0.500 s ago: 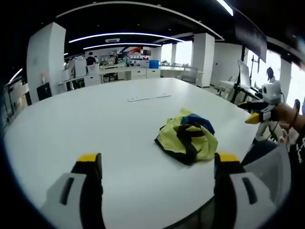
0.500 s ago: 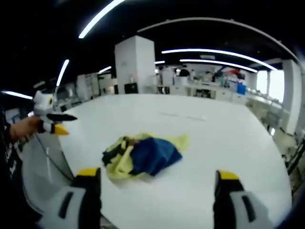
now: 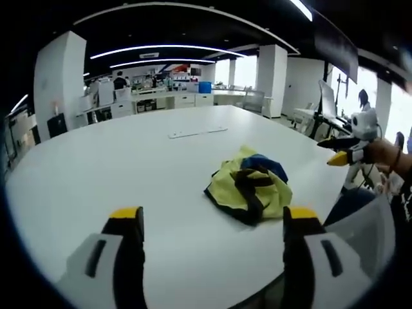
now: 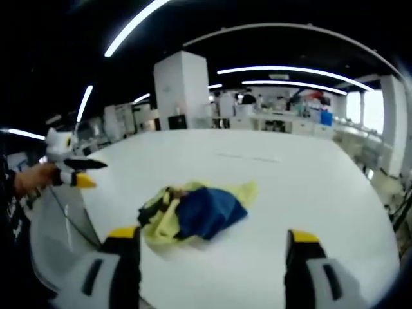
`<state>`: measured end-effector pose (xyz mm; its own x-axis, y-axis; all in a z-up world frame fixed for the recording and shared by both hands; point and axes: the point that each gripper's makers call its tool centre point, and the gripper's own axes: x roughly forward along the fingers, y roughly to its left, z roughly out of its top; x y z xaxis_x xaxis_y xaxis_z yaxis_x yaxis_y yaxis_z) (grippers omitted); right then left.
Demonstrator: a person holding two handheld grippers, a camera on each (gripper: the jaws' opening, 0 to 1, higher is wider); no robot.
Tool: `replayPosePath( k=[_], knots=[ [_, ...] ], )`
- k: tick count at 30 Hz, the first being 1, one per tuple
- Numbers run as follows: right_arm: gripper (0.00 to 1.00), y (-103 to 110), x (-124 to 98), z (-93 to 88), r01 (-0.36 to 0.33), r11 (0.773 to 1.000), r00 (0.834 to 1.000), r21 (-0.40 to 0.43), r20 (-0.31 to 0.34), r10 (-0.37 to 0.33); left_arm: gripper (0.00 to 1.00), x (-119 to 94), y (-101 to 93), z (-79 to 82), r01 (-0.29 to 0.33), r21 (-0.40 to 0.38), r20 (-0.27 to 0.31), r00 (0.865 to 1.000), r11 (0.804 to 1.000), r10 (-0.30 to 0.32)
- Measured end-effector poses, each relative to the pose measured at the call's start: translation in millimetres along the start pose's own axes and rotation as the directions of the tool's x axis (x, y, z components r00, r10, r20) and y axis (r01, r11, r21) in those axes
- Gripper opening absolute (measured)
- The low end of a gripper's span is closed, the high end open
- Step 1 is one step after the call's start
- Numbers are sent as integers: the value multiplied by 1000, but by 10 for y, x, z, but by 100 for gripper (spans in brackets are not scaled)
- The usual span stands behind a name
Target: Fold the garment on the visible template until the final outline fits inside the template.
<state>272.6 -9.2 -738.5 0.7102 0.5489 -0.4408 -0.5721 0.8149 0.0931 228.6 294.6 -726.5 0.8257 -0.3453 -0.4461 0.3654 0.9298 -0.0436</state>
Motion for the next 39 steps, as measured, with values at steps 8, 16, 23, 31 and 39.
replayPosePath(
  k=[8, 16, 23, 31, 39],
  knots=[
    [88, 37, 113, 6, -20, 1000, 1000, 6, 0, 20, 78, 132, -112, 4, 46, 2, 3, 999, 999, -46],
    [76, 144, 286, -9, -65, 998, 998, -13, 2, 65, 66, 273, -295, 37, 102, -33, 41, 994, 994, -100],
    [63, 244, 419, -24, -100, 995, 995, -9, 1, 100, 55, 393, -440, 64, 146, 3, 49, 988, 989, -146],
    [44, 310, 550, -50, -124, 992, 992, 1, 9, 124, 43, 493, -587, 50, 201, 27, 31, 979, 979, -202],
    [29, 449, 674, -81, -170, 985, 986, -28, -5, 169, 34, 611, -709, -64, 260, 52, -9, 966, 964, -260]
  ],
)
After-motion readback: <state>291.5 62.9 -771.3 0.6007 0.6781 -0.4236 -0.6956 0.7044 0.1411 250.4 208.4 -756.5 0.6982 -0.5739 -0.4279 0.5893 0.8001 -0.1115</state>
